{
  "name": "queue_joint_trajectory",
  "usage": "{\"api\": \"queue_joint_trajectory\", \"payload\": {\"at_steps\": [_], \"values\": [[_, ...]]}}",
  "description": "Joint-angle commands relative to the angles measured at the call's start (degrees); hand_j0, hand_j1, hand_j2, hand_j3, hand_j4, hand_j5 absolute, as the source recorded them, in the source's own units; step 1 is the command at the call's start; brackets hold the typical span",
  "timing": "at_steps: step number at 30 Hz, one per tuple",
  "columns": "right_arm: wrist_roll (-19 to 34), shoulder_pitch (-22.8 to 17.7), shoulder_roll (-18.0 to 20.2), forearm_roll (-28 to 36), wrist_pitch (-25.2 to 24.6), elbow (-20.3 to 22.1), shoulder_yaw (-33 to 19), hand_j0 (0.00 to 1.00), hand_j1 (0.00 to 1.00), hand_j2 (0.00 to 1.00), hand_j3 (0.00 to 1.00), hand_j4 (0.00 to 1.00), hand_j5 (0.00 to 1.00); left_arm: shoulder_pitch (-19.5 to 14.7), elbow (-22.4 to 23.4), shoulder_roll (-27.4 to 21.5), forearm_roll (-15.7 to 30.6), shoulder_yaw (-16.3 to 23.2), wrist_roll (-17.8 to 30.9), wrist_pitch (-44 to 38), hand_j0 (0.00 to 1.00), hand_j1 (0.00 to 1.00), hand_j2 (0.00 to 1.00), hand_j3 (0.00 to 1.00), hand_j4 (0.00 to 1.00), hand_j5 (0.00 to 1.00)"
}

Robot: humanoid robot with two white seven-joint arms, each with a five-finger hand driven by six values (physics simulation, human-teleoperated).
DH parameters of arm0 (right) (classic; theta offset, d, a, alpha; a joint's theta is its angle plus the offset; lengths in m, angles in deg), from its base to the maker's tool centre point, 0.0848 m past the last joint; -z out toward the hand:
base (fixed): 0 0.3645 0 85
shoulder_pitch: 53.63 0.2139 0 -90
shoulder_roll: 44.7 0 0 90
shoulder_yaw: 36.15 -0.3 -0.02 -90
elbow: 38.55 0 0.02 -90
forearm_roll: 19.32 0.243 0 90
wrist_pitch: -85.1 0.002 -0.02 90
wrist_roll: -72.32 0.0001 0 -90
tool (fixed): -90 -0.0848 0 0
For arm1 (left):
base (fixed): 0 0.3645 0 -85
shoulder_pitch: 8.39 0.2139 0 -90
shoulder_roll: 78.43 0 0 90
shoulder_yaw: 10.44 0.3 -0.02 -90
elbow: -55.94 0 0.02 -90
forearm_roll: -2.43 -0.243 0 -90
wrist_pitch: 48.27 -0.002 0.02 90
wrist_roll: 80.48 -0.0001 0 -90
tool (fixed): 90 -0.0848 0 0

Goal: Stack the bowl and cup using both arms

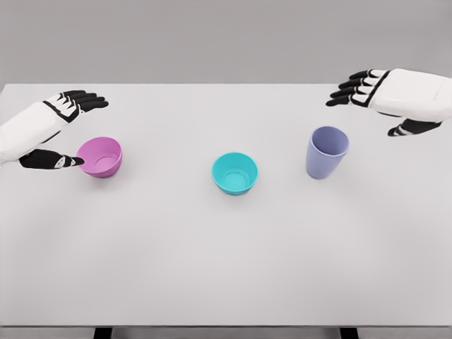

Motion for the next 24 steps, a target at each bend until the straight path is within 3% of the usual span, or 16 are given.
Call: {"api": "queue_joint_trajectory", "payload": {"at_steps": [1, 5, 7, 8, 9, 11, 13, 17, 20, 24], "values": [[-0.02, 0.0, 0.27, 0.25, -0.17, 1.39, 0.26, 1.0, 1.0, 1.0, 1.0, 1.0, 1.0, 0.0, -0.09, -0.19, 0.4, -0.02, -0.03, -0.05, 1.0, 1.0, 1.0, 1.0, 1.0, 1.0], [-0.02, 0.0, -0.34, 0.69, -0.17, 1.48, -0.09, 1.0, 1.0, 1.0, 1.0, 1.0, 1.0, -0.44, -0.09, -0.9, 0.32, -0.63, 1.37, -0.05, 1.0, 1.0, 1.0, 1.0, 1.0, 1.0], [-0.02, -0.09, -0.43, 0.69, -0.17, 1.48, -0.27, 1.0, 1.0, 1.0, 1.0, 1.0, 1.0, -1.05, -0.01, -2.83, 4.08, -0.63, 11.2, -0.05, 1.0, 1.0, 1.0, 1.0, 1.0, 1.0], [-0.02, -0.53, -0.26, 0.69, -0.17, 1.48, -0.62, 1.0, 1.0, 1.0, 1.0, 1.0, 1.0, -2.89, -0.27, -6.25, 9.88, -0.02, 20.6, -0.05, 1.0, 1.0, 1.0, 1.0, 1.0, 1.0], [-0.02, -0.88, -0.26, 0.69, -0.17, 1.48, -1.5, 1.0, 1.0, 1.0, 1.0, 1.0, 1.0, -7.02, -0.27, -7.49, 12.62, 1.65, 26.89, -0.05, 1.0, 1.0, 1.0, 1.0, 1.0, 1.0], [-0.02, -0.97, -0.34, 2.61, -0.17, 1.57, -2.9, 1.0, 1.0, 1.0, 1.0, 1.0, 1.0, -13.52, -0.09, -7.4, 14.73, 6.47, 26.89, -0.05, 1.0, 1.0, 1.0, 1.0, 1.0, 1.0], [-0.02, -1.76, 0.01, 4.29, -0.17, 1.57, -4.05, 1.0, 1.0, 1.0, 1.0, 1.0, 1.0, -21.08, 0.87, -7.05, 14.91, 14.56, 26.89, -0.05, 1.0, 1.0, 1.0, 1.0, 1.0, 1.0], [-0.02, -1.76, 0.71, 4.38, -0.17, 1.13, -4.66, 1.0, 1.0, 1.0, 1.0, 1.0, 1.0, -31.28, 5.79, -5.03, 14.73, 27.14, 26.89, -0.05, 1.0, 1.0, 1.0, 1.0, 1.0, 1.0], [-0.02, -1.76, 0.8, 4.29, -0.17, -0.98, -9.32, 1.0, 1.0, 1.0, 1.0, 1.0, 1.0, -32.61, 6.32, -3.89, 14.64, 29.51, 26.89, -0.05, 1.0, 1.0, 1.0, 1.0, 1.0, 1.0], [-0.02, -2.11, 1.85, 3.94, -0.17, -3.18, -9.59, 1.0, 1.0, 1.0, 1.0, 1.0, 1.0, -33.13, 4.57, -4.15, 14.56, 29.43, 26.89, -15.0, 1.0, 1.0, 1.0, 1.0, 1.0, 1.0]]}}
